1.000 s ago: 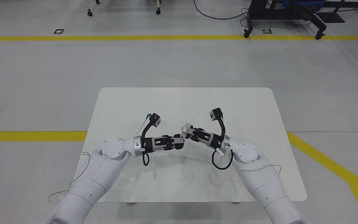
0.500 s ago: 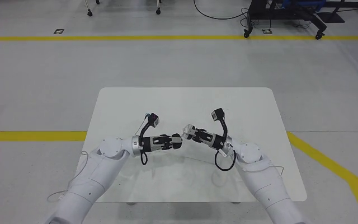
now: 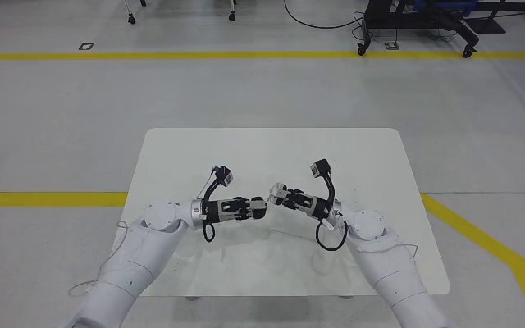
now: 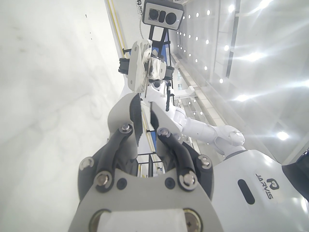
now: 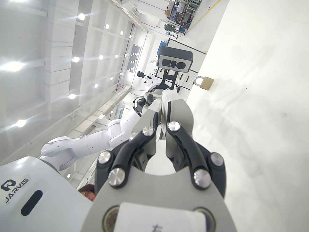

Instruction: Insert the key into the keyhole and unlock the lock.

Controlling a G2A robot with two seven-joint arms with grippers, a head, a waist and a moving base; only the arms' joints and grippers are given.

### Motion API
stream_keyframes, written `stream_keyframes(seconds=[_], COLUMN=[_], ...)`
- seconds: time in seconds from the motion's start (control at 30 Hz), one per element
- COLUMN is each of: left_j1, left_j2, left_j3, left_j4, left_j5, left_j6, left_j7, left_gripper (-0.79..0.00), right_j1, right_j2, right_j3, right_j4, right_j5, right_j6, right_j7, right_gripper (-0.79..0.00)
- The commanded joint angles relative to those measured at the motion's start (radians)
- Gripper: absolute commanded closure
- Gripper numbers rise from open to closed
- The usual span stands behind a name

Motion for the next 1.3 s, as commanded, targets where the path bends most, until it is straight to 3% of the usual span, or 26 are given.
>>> stream_keyframes(seconds=[0.0, 0.1, 0.5, 0.83, 0.9, 0.93, 0.97, 1.27], left_j1=[0.0, -0.002, -0.01, -0.013, -0.011, -0.009, -0.008, -0.009], left_j2=[-0.002, -0.003, -0.013, -0.013, -0.013, -0.013, -0.014, -0.018], left_j3=[-0.001, -0.004, -0.001, -0.018, -0.019, -0.019, -0.018, -0.018], left_j4=[0.003, 0.007, 0.027, 0.054, 0.051, 0.05, 0.048, 0.044], left_j5=[-0.007, -0.014, -0.023, -0.022, -0.018, -0.017, -0.015, -0.016], left_j6=[-0.001, -0.004, 0.001, -0.013, -0.016, -0.017, -0.018, -0.01], left_j7=[-0.004, -0.009, -0.018, -0.025, -0.026, -0.025, -0.026, -0.03], left_gripper=[-0.114, -0.062, 0.0, 0.0, -0.237, -0.326, -0.366, -0.379], right_j1=[0.002, 0.004, 0.008, 0.005, 0.005, 0.005, 0.006, 0.01], right_j2=[-0.001, -0.002, -0.004, 0.0, 0.0, 0.0, 0.0, -0.002], right_j3=[-0.003, -0.008, -0.022, -0.007, -0.008, -0.009, -0.01, -0.019], right_j4=[0.002, 0.004, 0.005, 0.004, 0.003, 0.003, 0.003, 0.005], right_j5=[-0.005, -0.009, -0.029, -0.018, -0.016, -0.014, -0.015, -0.018], right_j6=[0.001, 0.003, 0.006, -0.002, 0.0, 0.001, 0.002, 0.004], right_j7=[-0.003, -0.006, -0.011, -0.014, -0.012, -0.01, -0.009, -0.005], right_gripper=[0.0, 0.0, 0.0, 0.0, 0.0, 0.0, 0.0, 0.0])
